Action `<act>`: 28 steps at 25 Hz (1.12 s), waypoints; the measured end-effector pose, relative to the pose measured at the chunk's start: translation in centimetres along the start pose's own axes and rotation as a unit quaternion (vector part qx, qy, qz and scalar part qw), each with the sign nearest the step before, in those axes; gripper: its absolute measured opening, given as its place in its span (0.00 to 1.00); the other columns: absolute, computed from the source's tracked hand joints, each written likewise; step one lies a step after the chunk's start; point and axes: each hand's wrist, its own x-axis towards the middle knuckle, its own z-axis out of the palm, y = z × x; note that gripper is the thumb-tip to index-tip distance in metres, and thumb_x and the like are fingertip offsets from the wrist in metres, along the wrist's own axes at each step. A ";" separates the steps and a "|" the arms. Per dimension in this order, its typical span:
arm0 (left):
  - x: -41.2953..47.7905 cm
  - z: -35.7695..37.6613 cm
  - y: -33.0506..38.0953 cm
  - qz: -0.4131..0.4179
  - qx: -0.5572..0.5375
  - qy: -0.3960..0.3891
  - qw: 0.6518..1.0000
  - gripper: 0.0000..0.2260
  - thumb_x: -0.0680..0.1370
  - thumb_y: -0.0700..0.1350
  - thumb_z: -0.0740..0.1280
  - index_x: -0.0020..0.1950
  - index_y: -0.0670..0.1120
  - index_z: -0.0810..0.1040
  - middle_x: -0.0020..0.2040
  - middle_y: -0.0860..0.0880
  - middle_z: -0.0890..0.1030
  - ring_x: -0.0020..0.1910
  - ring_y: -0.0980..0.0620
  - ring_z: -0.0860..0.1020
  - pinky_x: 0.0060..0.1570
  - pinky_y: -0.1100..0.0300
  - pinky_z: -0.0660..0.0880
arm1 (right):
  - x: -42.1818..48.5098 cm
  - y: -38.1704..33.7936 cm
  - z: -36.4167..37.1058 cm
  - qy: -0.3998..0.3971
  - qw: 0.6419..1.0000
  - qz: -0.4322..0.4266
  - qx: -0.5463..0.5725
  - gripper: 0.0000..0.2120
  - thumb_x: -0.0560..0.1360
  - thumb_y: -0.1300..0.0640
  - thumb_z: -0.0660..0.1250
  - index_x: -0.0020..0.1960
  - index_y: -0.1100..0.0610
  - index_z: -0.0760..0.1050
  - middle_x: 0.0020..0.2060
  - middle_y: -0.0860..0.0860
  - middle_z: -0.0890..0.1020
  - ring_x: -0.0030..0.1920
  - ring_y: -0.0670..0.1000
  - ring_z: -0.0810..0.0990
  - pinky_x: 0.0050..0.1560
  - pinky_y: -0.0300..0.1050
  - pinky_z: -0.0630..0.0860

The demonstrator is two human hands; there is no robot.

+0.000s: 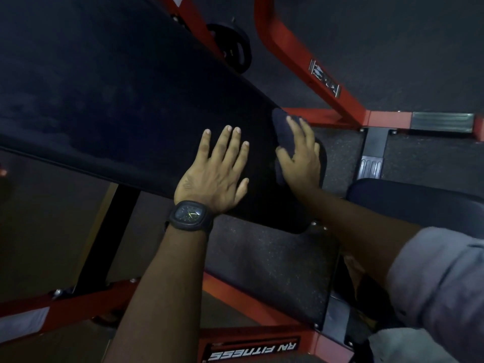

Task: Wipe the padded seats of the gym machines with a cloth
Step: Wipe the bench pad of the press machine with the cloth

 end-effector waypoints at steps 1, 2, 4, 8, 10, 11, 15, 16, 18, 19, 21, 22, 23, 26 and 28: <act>0.0 0.0 0.0 0.001 -0.004 -0.002 1.000 0.33 0.83 0.61 0.44 0.82 0.42 0.50 0.82 0.36 0.51 0.82 0.38 0.50 0.77 0.34 0.49 | 1.2 -0.2 0.2 0.021 0.994 0.100 0.035 0.31 0.77 0.52 0.64 0.78 0.40 0.61 0.79 0.45 0.60 0.69 0.58 0.68 0.63 0.47 0.64; 0.0 0.0 0.0 0.001 -0.004 -0.002 1.000 0.33 0.83 0.61 0.44 0.82 0.42 0.50 0.82 0.36 0.51 0.82 0.38 0.50 0.77 0.34 0.49 | 1.8 -1.4 0.2 0.028 0.976 0.206 0.066 0.31 0.77 0.52 0.63 0.78 0.40 0.60 0.79 0.44 0.60 0.69 0.58 0.68 0.65 0.49 0.65; -0.2 -0.2 0.1 0.001 0.002 -0.004 1.000 0.33 0.83 0.61 0.43 0.82 0.42 0.50 0.82 0.36 0.51 0.82 0.38 0.50 0.77 0.34 0.48 | 1.6 -2.5 0.6 0.040 0.982 0.185 0.013 0.31 0.77 0.51 0.62 0.78 0.40 0.61 0.79 0.46 0.61 0.67 0.60 0.68 0.66 0.53 0.66; 0.0 -0.1 0.0 0.004 -0.001 -0.011 1.000 0.33 0.83 0.61 0.43 0.82 0.42 0.49 0.82 0.36 0.50 0.82 0.38 0.49 0.77 0.34 0.47 | 2.0 2.6 -0.6 -0.010 0.998 0.039 -0.053 0.33 0.75 0.50 0.61 0.79 0.45 0.61 0.78 0.50 0.62 0.66 0.63 0.70 0.66 0.59 0.70; -0.1 -0.2 0.0 0.004 -0.003 -0.014 1.000 0.33 0.83 0.61 0.43 0.82 0.42 0.49 0.82 0.37 0.50 0.82 0.38 0.50 0.77 0.34 0.47 | 2.5 2.0 -0.3 0.010 0.977 0.213 -0.020 0.32 0.78 0.51 0.61 0.80 0.46 0.58 0.79 0.53 0.61 0.69 0.65 0.68 0.68 0.61 0.68; -0.1 -0.2 0.1 0.004 -0.003 -0.013 1.000 0.33 0.83 0.61 0.43 0.82 0.42 0.49 0.82 0.36 0.51 0.82 0.39 0.50 0.77 0.34 0.48 | 1.9 1.2 0.0 0.011 0.976 0.217 -0.033 0.32 0.78 0.51 0.61 0.80 0.46 0.58 0.79 0.53 0.61 0.69 0.65 0.67 0.68 0.59 0.67; -0.1 -0.2 0.0 0.005 -0.004 -0.009 1.000 0.33 0.83 0.61 0.44 0.82 0.41 0.51 0.82 0.36 0.52 0.82 0.39 0.51 0.77 0.34 0.50 | -0.4 3.3 -0.6 -0.028 0.999 0.013 -0.037 0.32 0.76 0.50 0.61 0.80 0.47 0.60 0.78 0.53 0.62 0.68 0.63 0.69 0.65 0.57 0.69; -0.1 -0.2 0.0 0.005 -0.002 -0.010 1.000 0.33 0.83 0.61 0.44 0.82 0.41 0.51 0.82 0.36 0.52 0.82 0.39 0.51 0.77 0.34 0.50 | 0.7 3.9 -0.6 -0.008 0.996 0.083 -0.025 0.32 0.77 0.50 0.60 0.80 0.47 0.59 0.78 0.53 0.62 0.69 0.64 0.69 0.66 0.58 0.68; -0.1 -0.1 0.0 0.008 0.007 -0.010 1.000 0.33 0.83 0.61 0.43 0.82 0.42 0.50 0.82 0.37 0.51 0.82 0.39 0.51 0.77 0.34 0.50 | 1.6 2.3 0.2 0.022 0.958 0.287 0.010 0.31 0.79 0.50 0.60 0.81 0.47 0.57 0.78 0.54 0.61 0.69 0.66 0.68 0.68 0.59 0.66; -0.1 -0.1 0.0 0.008 0.007 -0.009 1.000 0.33 0.83 0.61 0.43 0.83 0.42 0.50 0.82 0.36 0.51 0.82 0.39 0.51 0.77 0.34 0.50 | 1.0 1.0 0.6 0.023 0.948 0.317 0.008 0.31 0.79 0.50 0.61 0.81 0.47 0.57 0.79 0.54 0.60 0.69 0.65 0.68 0.68 0.58 0.66; -0.1 -0.2 0.0 0.007 0.009 -0.008 1.000 0.33 0.83 0.61 0.43 0.82 0.42 0.51 0.82 0.36 0.52 0.82 0.39 0.51 0.77 0.34 0.50 | -2.2 0.7 1.0 0.022 0.985 0.170 -0.010 0.31 0.78 0.51 0.62 0.80 0.46 0.58 0.79 0.53 0.60 0.69 0.63 0.67 0.67 0.56 0.67; 0.0 -0.2 0.0 0.006 0.011 -0.006 1.000 0.33 0.83 0.61 0.43 0.82 0.42 0.51 0.82 0.36 0.52 0.82 0.39 0.51 0.77 0.34 0.50 | -3.3 1.5 0.6 0.002 0.996 0.090 -0.012 0.31 0.78 0.52 0.63 0.80 0.45 0.59 0.79 0.53 0.60 0.69 0.62 0.67 0.66 0.55 0.68; 0.0 -0.2 0.0 0.005 0.009 -0.007 1.000 0.33 0.83 0.61 0.43 0.82 0.42 0.51 0.82 0.36 0.52 0.82 0.39 0.51 0.77 0.35 0.50 | -3.3 2.8 0.4 -0.003 0.998 0.069 -0.010 0.31 0.78 0.52 0.62 0.80 0.45 0.59 0.79 0.52 0.60 0.69 0.61 0.67 0.65 0.55 0.68; -0.1 0.0 0.1 0.009 0.009 -0.009 1.000 0.33 0.83 0.61 0.42 0.83 0.42 0.49 0.82 0.37 0.51 0.82 0.39 0.50 0.77 0.35 0.49 | -3.3 1.4 0.9 0.032 0.930 0.364 0.040 0.31 0.80 0.51 0.60 0.81 0.46 0.55 0.80 0.53 0.58 0.70 0.65 0.66 0.68 0.57 0.65; -0.1 -0.1 0.1 0.006 0.011 -0.009 1.000 0.33 0.83 0.61 0.43 0.83 0.42 0.50 0.82 0.37 0.51 0.82 0.39 0.51 0.77 0.34 0.49 | -7.1 -0.2 1.5 0.016 0.972 0.234 -0.003 0.31 0.79 0.51 0.61 0.80 0.44 0.56 0.80 0.53 0.58 0.69 0.64 0.66 0.66 0.57 0.67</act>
